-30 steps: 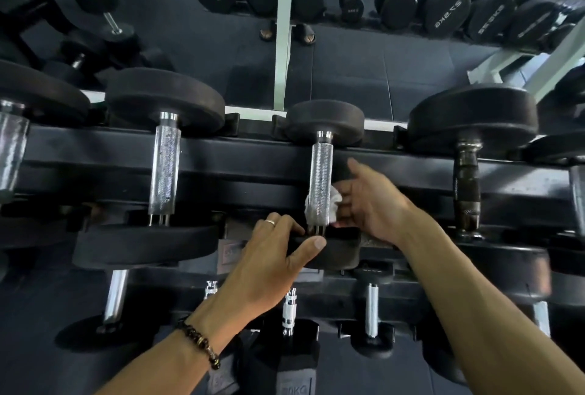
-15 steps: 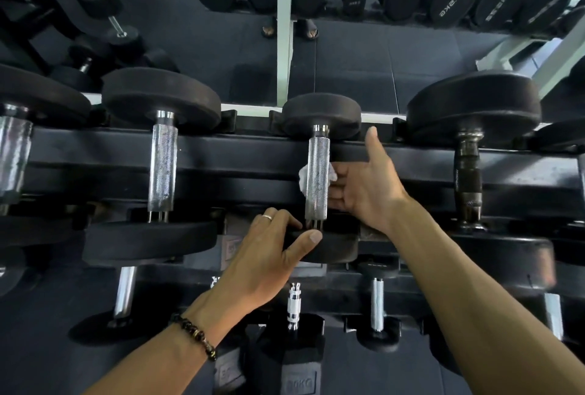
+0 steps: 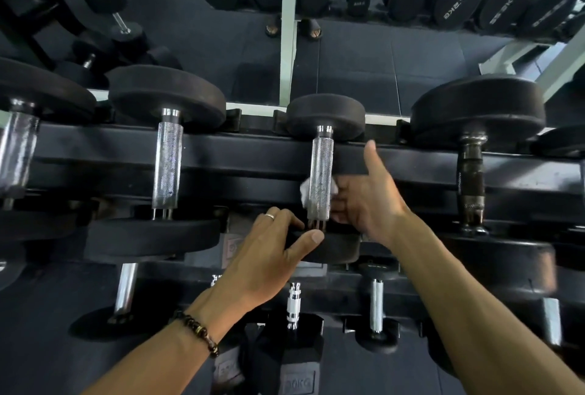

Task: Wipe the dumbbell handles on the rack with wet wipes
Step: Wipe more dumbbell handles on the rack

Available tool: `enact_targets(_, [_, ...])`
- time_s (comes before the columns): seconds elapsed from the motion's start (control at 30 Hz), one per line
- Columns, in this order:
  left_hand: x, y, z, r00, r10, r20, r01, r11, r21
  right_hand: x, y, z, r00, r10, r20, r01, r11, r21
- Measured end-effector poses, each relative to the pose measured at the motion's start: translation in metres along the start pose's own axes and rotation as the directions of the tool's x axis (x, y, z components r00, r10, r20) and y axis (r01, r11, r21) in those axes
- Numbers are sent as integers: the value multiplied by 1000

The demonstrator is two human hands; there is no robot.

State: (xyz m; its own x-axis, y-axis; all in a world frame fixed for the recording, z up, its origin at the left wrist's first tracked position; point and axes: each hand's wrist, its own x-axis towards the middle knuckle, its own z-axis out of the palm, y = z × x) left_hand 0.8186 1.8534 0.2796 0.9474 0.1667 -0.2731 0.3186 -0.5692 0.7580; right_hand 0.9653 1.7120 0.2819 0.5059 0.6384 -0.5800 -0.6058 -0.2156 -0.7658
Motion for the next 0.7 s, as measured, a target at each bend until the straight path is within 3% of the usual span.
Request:
enact_targets(0.07, [0, 1, 0, 1000, 1, 2, -1, 1000, -1, 2, -3, -2, 1000, 15, -26, -17, 997, -80])
enact_targets(0.2, [1, 1, -2, 1000, -1, 28, 1, 1000, 21, 16, -30, 12, 981, -175, -88, 188, 970, 157])
enact_targets(0.27, [1, 0, -2, 999, 0, 35, -1, 1000, 31, 8, -22, 14, 987, -135, -84, 136, 991, -2])
enact_targets(0.33, [0, 0, -2, 1000, 6, 22, -7, 1000, 29, -5, -3, 8, 995, -9, -96, -13, 974, -226])
enact_targets(0.4, [1, 1, -2, 1000, 3, 21, -4, 1000, 22, -11, 9, 2, 993, 77, -84, -100, 941, -323])
enact_targets(0.57, [1, 0, -2, 999, 5, 32, -5, 1000, 22, 5, -14, 9, 982, -42, -187, 67, 989, 129])
enact_targets(0.63, [1, -1, -2, 1000, 8, 28, -9, 1000, 16, 1, -10, 10, 981, -37, -192, 45, 998, 36])
enact_targets(0.7, [1, -2, -2, 1000, 18, 17, -18, 1000, 4, -10, 0, 2, 980, 44, -194, -75, 985, -156])
